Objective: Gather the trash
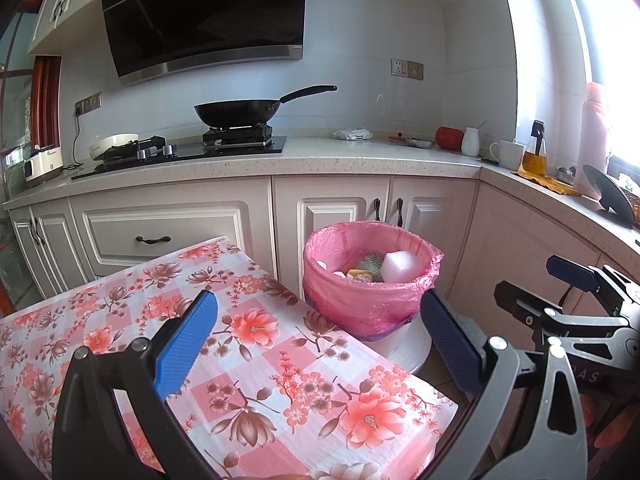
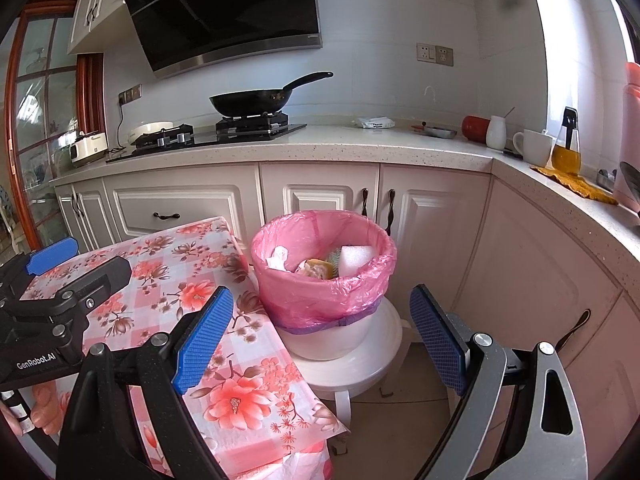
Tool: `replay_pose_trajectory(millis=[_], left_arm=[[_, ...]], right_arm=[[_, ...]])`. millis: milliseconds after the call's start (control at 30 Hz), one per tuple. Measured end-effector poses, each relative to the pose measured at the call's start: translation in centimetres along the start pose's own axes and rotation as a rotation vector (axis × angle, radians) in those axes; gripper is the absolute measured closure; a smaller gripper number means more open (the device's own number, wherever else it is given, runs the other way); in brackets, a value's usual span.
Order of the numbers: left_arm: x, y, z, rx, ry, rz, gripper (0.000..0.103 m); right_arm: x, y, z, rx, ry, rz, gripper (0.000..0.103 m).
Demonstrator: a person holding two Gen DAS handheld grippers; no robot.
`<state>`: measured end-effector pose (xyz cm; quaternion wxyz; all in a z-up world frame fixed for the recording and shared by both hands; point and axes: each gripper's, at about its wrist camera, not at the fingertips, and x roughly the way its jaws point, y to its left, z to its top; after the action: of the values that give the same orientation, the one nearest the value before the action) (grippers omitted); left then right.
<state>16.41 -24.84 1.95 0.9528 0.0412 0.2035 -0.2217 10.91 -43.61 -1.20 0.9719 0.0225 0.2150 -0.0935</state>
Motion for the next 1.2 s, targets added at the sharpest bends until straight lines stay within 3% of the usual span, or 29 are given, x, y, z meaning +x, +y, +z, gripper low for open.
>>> replay_pose_trajectory(millis=[1200], left_arm=[[0.15,0.18,-0.30,-0.011,0.006,0.001,0.005]], right_arm=[[-0.14,0.37,0.20,-0.002,-0.004,-0.005,0.018]])
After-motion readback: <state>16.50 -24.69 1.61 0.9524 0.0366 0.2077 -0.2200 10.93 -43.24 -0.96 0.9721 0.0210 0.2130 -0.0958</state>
